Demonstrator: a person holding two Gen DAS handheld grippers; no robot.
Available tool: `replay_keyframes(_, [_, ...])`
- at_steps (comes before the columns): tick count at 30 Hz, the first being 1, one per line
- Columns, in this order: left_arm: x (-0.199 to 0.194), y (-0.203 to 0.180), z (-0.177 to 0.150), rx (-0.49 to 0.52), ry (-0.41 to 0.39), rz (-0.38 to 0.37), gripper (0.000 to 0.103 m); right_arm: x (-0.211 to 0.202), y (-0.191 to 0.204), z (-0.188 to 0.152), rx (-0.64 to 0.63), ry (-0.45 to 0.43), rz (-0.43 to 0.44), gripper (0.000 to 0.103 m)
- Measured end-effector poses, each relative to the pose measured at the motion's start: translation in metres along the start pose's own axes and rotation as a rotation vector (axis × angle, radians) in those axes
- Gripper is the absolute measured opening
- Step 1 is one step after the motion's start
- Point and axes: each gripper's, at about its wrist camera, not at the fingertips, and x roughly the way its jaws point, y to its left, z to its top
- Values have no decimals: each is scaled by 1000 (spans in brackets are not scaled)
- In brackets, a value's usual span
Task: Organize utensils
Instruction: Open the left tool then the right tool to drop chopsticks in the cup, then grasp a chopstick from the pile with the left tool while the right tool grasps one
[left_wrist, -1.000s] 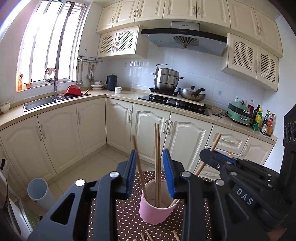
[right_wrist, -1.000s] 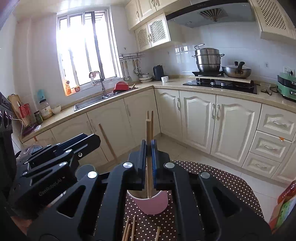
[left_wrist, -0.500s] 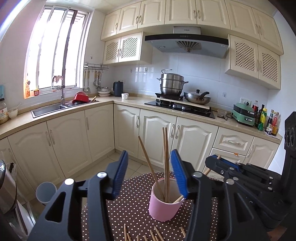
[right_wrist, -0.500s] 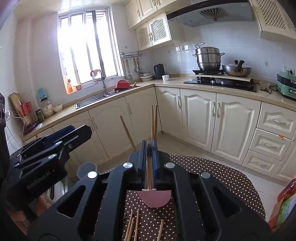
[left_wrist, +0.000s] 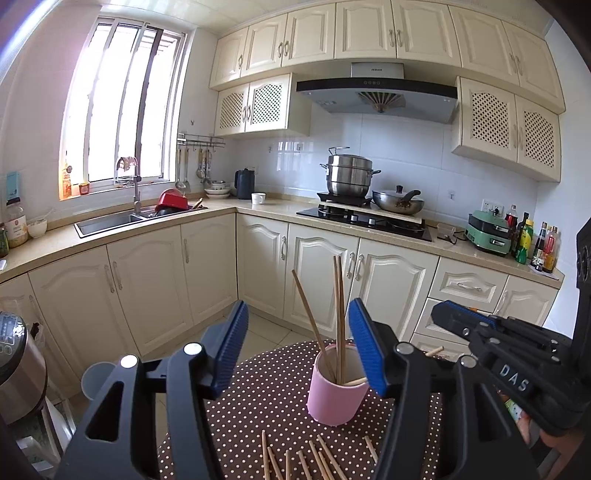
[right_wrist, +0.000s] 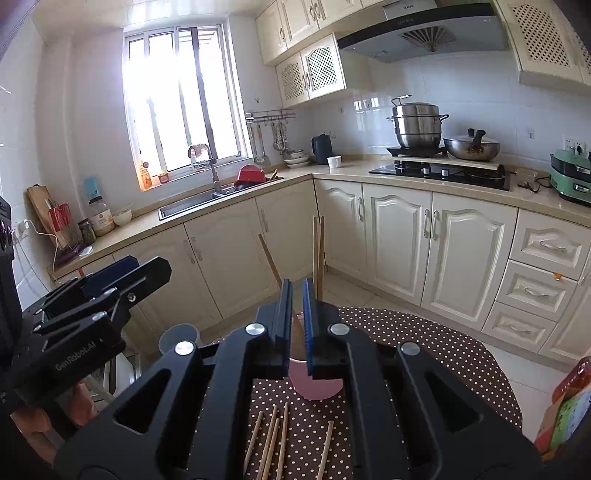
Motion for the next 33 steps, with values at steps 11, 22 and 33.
replay_keyframes(11, [-33,16,-26,16,36,19,60,-30,4,-22,9,19,2,7])
replay_keyframes(22, [3,47,-98,51,341,61,60,-16,-4,-80,34,153,-10,7])
replay_keyframes(33, [51,48,-162,117,582,73,60,24,-18,-133,56,342,-27,7])
